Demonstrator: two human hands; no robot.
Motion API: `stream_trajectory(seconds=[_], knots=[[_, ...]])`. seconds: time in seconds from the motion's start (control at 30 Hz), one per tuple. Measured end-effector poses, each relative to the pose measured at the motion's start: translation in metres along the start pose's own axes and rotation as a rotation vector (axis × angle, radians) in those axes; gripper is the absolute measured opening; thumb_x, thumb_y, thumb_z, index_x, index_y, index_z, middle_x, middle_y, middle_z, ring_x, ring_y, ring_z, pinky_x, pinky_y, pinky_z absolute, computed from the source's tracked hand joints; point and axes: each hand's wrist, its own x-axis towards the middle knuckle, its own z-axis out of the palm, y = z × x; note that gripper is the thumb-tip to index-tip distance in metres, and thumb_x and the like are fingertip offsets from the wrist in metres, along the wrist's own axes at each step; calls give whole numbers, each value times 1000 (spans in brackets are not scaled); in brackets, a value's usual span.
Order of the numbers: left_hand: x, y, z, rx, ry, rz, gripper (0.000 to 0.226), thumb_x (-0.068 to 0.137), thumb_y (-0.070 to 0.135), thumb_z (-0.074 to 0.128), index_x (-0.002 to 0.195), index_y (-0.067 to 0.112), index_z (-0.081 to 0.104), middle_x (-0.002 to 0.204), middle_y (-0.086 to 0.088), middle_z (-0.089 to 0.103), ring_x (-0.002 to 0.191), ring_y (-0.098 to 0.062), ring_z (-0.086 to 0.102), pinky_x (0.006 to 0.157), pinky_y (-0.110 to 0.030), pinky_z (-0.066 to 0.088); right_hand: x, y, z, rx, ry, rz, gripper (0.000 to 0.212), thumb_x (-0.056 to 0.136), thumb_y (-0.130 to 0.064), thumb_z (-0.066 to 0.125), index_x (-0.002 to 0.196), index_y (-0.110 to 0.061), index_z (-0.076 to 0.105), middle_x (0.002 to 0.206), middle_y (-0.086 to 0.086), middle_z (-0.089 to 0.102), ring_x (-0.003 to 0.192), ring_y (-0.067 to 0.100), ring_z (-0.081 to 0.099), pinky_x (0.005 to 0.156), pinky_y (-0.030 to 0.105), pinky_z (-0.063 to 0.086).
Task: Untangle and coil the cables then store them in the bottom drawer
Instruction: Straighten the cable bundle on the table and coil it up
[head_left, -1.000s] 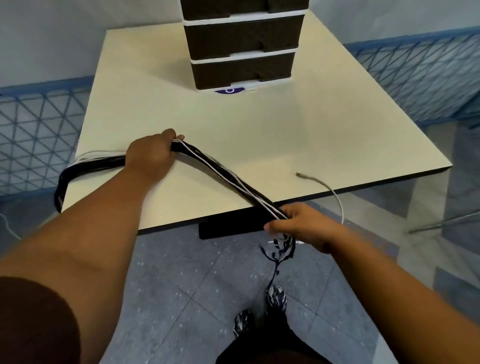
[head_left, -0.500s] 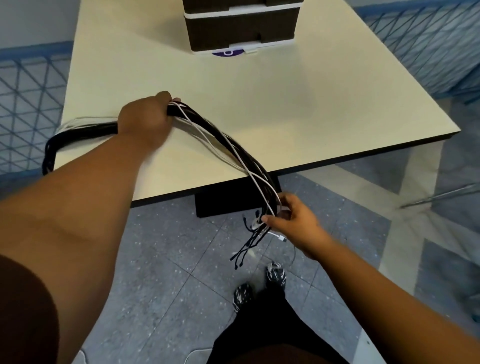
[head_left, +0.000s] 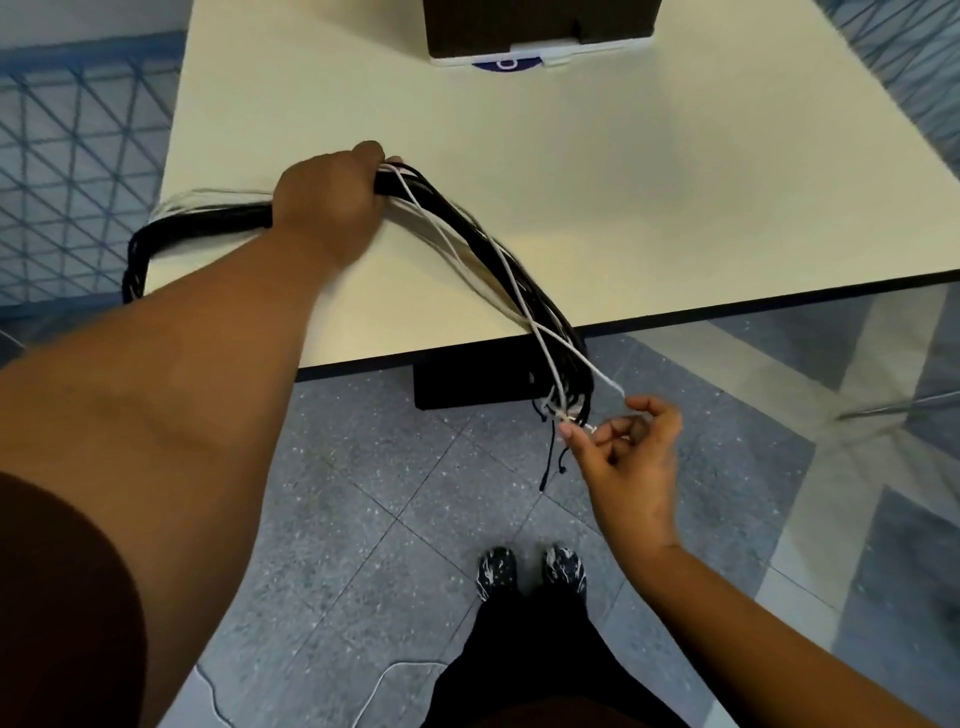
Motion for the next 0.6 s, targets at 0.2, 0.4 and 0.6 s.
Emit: stream_trajectory(seconds=[0.2,0.4,0.6], knots=[[-1,1,-1,-6,1,-5,19,89,14,44,107,9,51,98,-23,64,87,-44,58,66,-39,35,-19,20,9,-439,-376,-616,5,91,-14,63,89,-15,59,79,-1,63,70,16,59,63,27,51],[-2,1,-2,-1,-2,-3,20,89,13,45,107,9,51,97,-23,64,86,-44,58,65,-38,34,-4,73,6,-932,-669,-425,14,88,-3,64,90,-13,55,80,4,62,63,18,52,51,21,36],[1,-1,1,5,9,3,17,91,15,46,106,8,51,96,-23,64,86,-45,58,65,-39,35,24,66,-17,-748,-493,-351,8,90,-18,62,96,-15,67,94,2,62,82,21,60,68,26,41]])
